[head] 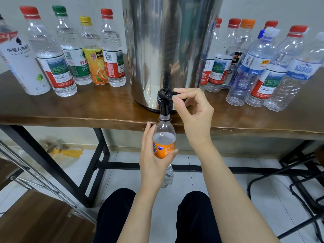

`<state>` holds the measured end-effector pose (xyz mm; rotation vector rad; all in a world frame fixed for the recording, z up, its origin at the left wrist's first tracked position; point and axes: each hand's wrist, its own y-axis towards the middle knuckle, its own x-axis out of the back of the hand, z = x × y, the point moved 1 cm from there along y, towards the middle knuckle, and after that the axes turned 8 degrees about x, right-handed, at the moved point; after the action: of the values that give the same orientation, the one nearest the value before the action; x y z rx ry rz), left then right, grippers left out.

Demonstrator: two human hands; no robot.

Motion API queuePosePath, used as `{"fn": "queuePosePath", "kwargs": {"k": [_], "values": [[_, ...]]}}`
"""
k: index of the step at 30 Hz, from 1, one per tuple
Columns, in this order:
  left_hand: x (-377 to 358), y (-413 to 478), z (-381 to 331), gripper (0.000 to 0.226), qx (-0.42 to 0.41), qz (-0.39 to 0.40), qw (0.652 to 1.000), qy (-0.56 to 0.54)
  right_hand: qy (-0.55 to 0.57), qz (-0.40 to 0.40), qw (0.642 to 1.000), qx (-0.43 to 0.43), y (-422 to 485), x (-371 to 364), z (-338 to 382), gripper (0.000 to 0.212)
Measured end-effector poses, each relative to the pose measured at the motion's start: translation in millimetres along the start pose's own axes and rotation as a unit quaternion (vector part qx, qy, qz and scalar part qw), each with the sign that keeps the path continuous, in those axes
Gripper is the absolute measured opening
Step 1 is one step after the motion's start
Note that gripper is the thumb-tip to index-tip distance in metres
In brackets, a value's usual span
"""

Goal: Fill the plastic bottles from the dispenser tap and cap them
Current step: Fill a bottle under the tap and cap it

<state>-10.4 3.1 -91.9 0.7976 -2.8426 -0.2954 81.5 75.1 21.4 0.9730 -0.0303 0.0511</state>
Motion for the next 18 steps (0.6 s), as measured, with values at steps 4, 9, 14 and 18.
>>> {"fn": "queuePosePath", "kwargs": {"k": [4,9,14,18], "values": [[0.2,0.3,-0.2,0.093,-0.001,-0.001,1.000,0.003,0.000,0.001,1.000,-0.001,-0.3,-0.1,-0.4,0.004],[0.4,-0.7,-1.5,0.092,0.001,0.001,1.000,0.003,0.001,0.002,1.000,-0.004,-0.3,0.2,-1.3,0.004],[0.2,-1.1,-2.3,0.092,0.006,0.003,1.000,-0.004,0.000,0.003,1.000,-0.003,-0.4,0.2,-2.0,0.004],[0.0,-0.8,-1.7,0.093,0.010,0.006,1.000,-0.007,0.000,0.001,1.000,0.000,0.1,0.4,-2.4,0.003]]}}
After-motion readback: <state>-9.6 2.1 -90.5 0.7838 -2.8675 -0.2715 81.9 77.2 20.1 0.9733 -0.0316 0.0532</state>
